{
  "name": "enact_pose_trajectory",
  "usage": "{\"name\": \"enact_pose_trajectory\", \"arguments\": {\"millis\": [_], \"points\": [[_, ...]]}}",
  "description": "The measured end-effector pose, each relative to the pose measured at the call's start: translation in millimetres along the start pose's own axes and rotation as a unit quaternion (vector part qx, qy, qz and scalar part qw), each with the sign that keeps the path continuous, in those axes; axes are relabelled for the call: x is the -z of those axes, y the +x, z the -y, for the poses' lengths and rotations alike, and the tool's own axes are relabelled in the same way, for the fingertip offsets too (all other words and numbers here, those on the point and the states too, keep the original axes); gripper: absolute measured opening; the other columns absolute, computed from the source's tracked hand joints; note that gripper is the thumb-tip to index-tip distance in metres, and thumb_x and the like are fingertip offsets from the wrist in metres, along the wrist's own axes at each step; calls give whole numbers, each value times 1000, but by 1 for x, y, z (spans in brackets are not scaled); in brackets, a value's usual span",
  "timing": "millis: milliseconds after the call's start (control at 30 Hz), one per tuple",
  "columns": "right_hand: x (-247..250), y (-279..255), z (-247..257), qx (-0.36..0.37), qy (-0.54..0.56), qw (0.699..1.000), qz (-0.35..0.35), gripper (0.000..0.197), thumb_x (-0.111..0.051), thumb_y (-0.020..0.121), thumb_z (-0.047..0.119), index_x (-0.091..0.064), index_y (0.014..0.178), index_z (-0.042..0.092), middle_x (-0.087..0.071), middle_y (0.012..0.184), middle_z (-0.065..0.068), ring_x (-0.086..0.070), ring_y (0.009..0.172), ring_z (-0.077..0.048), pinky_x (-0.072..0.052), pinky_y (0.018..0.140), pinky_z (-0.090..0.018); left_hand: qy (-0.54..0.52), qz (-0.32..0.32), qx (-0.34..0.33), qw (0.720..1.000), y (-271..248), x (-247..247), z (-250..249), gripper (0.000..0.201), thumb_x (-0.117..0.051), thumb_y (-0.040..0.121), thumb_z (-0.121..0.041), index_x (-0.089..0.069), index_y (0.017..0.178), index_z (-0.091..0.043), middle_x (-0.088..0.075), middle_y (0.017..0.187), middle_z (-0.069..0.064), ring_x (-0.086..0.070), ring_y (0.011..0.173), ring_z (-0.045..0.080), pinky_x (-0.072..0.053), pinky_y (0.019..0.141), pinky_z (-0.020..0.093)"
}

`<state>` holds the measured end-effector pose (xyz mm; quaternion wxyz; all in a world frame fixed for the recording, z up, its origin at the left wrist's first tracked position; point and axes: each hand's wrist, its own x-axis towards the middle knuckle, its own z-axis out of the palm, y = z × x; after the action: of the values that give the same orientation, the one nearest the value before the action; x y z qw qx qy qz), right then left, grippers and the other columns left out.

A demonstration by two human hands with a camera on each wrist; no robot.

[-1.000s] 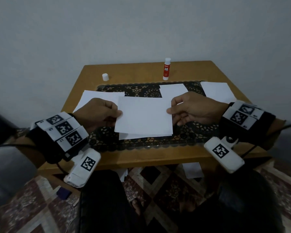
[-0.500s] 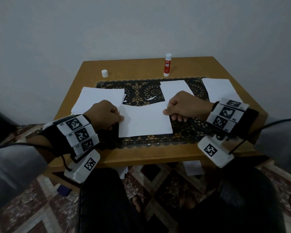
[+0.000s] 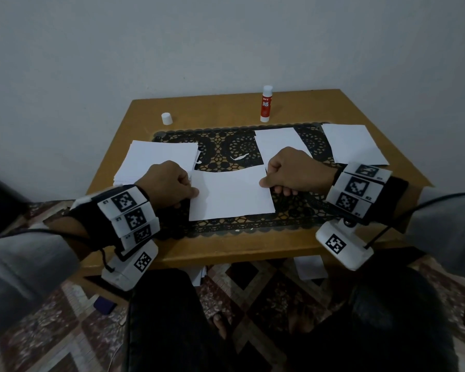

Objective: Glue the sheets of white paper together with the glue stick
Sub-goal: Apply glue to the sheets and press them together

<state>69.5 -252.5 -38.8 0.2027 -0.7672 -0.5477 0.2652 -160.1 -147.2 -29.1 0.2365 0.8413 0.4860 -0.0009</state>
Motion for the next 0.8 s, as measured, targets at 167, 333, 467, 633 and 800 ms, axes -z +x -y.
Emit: {"name": "enact_pose_trajectory", "arguments": {"millis": [167,333,467,633,800], "points": [[-3,-3,6,8,-62,998,-18,28,-72,84,22,-67,76,-4,-72,70,-13,-63,53,-17,-44,54,-17,111,-29,-41,993,1,0,-5,27,-68,85,-32,-53,69,-16,-57,72,1,-55,72,19,-37,58,26],[-3,-5,9,31,-103,994,-31,31,-74,82,28,-57,96,6,-62,87,-4,-54,74,-16,-41,60,-24,191,-24,-187,963,6,11,-15,36,-64,88,-33,-53,119,-19,-54,115,5,-48,102,21,-41,84,31],[-2,-5,12,52,-141,988,-26,39,-72,84,30,-49,110,13,-46,78,9,-47,78,-15,-32,56,-23,272,36,-195,942,17,11,-27,56,-62,88,-39,-42,135,-17,-51,129,7,-46,116,25,-42,94,36],[-5,-3,15,67,-170,983,-20,38,-68,87,25,-50,117,8,-50,93,0,-47,86,-18,-33,66,-28,292,68,-152,942,32,9,-36,58,-69,82,-42,-45,128,-15,-55,122,7,-52,108,26,-46,89,36],[-6,-2,10,61,-158,985,-20,36,-68,88,27,-52,116,12,-55,96,-1,-46,86,-16,-35,68,-27,238,52,-143,959,37,14,-38,30,-65,87,-25,-56,111,-9,-52,98,3,-48,89,21,-34,70,25]]}}
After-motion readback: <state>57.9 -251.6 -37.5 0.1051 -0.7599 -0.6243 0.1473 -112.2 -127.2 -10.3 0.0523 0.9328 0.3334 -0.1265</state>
